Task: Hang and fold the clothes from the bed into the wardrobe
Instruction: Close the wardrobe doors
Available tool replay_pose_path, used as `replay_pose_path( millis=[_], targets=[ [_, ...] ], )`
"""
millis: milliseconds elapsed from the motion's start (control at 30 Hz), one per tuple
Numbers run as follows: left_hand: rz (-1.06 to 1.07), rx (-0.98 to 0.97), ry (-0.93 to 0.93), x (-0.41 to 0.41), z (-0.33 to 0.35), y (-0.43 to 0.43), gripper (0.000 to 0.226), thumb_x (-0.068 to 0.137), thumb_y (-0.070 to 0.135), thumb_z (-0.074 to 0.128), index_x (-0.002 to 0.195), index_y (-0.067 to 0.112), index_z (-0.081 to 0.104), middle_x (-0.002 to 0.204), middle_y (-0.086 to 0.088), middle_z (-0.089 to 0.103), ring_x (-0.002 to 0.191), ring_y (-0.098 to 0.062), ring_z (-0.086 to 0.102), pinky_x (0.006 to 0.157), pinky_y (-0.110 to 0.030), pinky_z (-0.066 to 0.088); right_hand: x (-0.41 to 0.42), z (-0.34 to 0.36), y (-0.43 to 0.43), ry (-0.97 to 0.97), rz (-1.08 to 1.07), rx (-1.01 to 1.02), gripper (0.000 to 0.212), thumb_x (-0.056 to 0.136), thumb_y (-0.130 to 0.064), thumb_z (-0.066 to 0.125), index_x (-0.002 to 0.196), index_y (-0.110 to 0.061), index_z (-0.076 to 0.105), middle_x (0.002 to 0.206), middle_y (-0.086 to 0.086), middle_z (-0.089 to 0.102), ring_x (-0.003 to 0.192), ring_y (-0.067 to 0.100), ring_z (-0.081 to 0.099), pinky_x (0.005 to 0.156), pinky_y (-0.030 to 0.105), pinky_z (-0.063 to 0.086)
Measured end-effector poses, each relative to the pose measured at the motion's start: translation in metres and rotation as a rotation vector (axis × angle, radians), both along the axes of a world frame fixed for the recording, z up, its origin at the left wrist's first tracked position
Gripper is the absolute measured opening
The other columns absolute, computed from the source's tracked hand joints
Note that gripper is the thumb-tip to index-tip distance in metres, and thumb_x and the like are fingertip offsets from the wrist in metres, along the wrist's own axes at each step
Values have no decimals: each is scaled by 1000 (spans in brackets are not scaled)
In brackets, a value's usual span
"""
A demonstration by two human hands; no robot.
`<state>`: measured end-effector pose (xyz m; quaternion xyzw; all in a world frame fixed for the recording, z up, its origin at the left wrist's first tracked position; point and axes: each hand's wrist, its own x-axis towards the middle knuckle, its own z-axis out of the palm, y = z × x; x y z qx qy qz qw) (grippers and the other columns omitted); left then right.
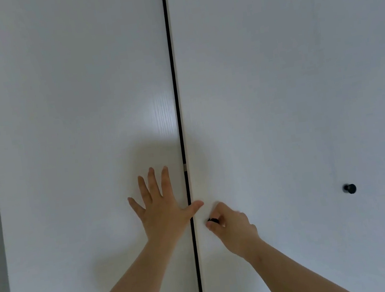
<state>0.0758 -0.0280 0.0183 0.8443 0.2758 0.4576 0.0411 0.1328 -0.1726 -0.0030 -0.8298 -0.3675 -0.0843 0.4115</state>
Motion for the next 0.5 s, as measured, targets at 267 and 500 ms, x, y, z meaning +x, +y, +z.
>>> replay_pose_path(
  millis=[267, 500],
  targets=[
    [9, 16, -46, 34, -12, 25, 108, 72, 78, 36, 139, 21, -26, 146, -12, -34, 131, -32, -36, 108, -63, -5, 27, -3, 45, -28, -113, 23, 15, 94, -37, 43, 81, -29, 41, 76, -14, 50, 92, 15, 46, 77, 33, 31],
    [66, 156, -113, 46, -13, 26, 102, 63, 61, 69, 140, 3, 36, 143, -33, 30, 131, -54, 26, 93, -76, 17, 40, -3, 58, -34, -158, 8, 17, 92, -41, 44, 83, -28, 42, 78, -15, 51, 91, 14, 44, 73, 32, 29]
  ],
)
